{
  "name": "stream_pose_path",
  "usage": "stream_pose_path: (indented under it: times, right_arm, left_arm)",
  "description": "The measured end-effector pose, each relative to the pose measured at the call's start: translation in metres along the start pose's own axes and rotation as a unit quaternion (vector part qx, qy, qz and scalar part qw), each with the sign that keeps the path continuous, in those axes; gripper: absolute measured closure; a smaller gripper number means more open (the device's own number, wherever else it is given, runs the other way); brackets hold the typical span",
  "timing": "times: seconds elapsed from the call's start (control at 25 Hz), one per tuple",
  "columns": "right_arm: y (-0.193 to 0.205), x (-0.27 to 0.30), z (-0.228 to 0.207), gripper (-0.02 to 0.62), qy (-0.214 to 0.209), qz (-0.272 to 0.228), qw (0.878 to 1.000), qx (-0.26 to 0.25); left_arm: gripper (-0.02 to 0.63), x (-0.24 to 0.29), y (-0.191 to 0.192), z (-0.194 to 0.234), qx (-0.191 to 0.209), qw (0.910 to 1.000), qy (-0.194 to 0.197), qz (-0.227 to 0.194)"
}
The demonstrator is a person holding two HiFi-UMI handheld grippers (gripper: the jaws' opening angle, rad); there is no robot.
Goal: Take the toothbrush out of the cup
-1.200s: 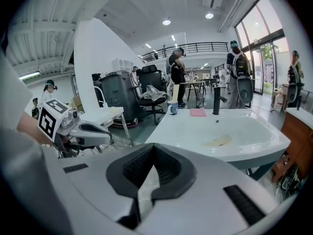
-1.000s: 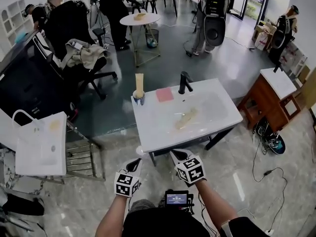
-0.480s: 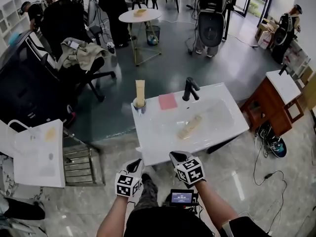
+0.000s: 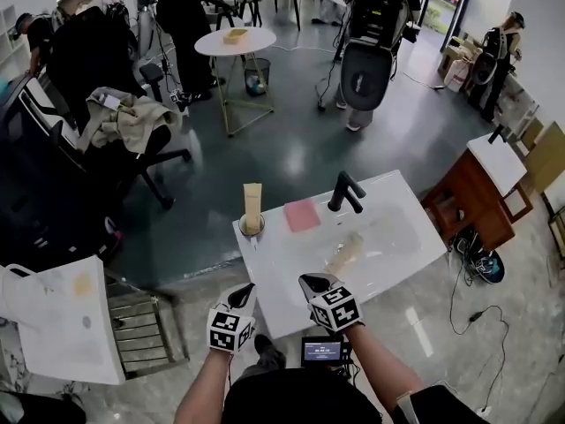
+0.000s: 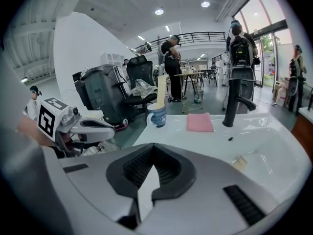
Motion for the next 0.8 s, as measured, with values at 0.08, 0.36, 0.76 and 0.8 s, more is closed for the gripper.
stream_pose_path:
  times: [0.08, 0.36, 0.76, 0.8]
  right_arm:
    - [-0.006, 0.007, -0.002, 0.586, 0.004, 0.002, 1.0, 0.004]
    - [-0.017, 0.029, -0.021, 0.586, -0.006, 0.014, 1.0, -0.001]
    - [-0.055, 0.047, -0.053, 0.586, -0.064, 0.015, 0.996, -0.056]
    - [-0.058, 0.048, -0.056, 0.586, -0.067, 0.014, 0.996, -0.057]
  left_arm:
    - [0.597, 0.008, -0.006, 0.012, -0.001, 1.0, 0.004, -0.001]
    - [0.597, 0.032, -0.01, 0.026, -0.017, 0.9998, -0.002, 0.001]
    - [0.597, 0.05, -0.034, 0.03, -0.042, 0.9967, -0.067, -0.019]
    - [0.597, 0.052, -0.036, 0.029, -0.042, 0.9965, -0.07, -0.02]
Point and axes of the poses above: the fingertips, and each gripper's own axes: x forward along the fingers, z to its left, y out of its underside, the point moved 3 cm from there along -x, backward along the fingers, and after that the axes turned 3 degrees about y, right-handed, at the moved point
